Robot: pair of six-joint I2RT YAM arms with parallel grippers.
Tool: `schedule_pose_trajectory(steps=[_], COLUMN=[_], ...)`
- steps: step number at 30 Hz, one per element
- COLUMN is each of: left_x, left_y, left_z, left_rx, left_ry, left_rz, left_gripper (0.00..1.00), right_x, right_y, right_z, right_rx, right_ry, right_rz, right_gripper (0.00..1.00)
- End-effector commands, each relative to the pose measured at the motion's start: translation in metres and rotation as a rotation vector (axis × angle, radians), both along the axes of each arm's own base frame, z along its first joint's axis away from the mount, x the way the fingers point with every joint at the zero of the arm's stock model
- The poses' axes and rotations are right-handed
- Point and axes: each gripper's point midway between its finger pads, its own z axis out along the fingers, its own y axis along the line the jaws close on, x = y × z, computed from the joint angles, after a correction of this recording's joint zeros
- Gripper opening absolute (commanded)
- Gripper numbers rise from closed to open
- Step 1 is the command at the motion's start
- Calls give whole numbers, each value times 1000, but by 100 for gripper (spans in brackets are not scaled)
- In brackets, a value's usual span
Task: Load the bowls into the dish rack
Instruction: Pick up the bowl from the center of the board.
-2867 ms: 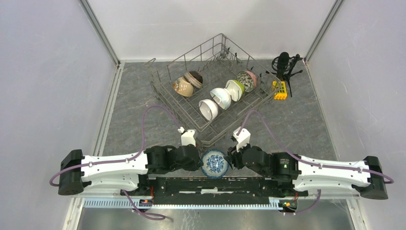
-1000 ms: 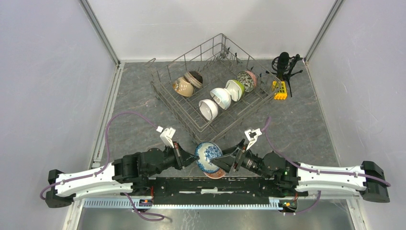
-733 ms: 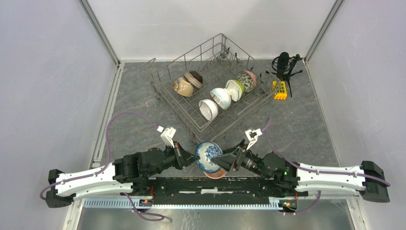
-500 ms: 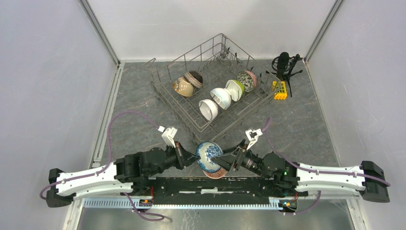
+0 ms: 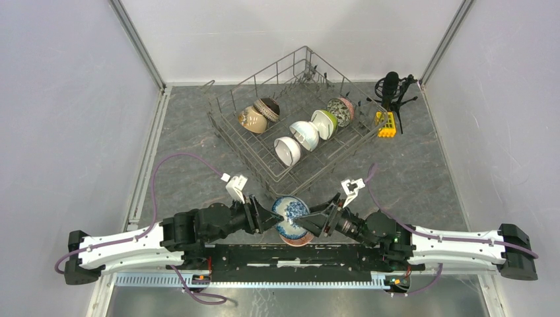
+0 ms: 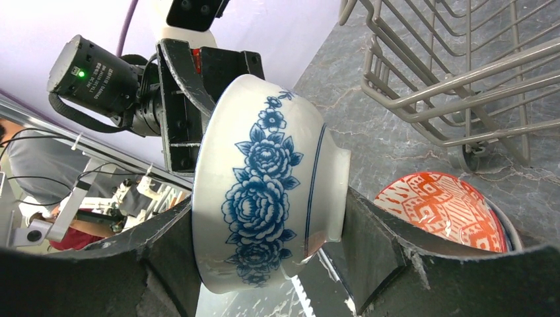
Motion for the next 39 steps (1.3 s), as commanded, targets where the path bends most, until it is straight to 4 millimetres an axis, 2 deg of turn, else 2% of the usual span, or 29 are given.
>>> schedule_pose_trajectory(steps=[1,6,10,15,22,25,30,33,39], left_x=[4,4,2,-1,-6,-6,-6,-6,-7], left_y=[-4,-7,-12,-20,-23,-22,-20,-20,-24], left_z=[15,15,14,18,28,31,31,29,25], left_rx=[-45,-39,-31,-38,-37,-31,-14,-1,30], left_ry=[-26,-29,-35,-45,-70,-80,-87,-90,-95], left_rz=[14,7,-13,-50,-91,-96,-98,-103,-126], left_gripper=[63,68,65,47,3,2,2,2,2], right_x=[-1,-5,-11,-17,-22,-23,-25,-29,-32], right_y=[-3,-3,-3,-1,5,6,7,9,12], right_z=[36,38,45,51,39,30,19,19,31], right_rx=[149,174,220,242,164,105,34,36,84], right_ry=[-14,-8,-10,-15,-33,-63,-98,-108,-124], right_rz=[-2,21,54,87,121,129,144,166,186], right_gripper=[0,0,0,0,0,0,23,42,58])
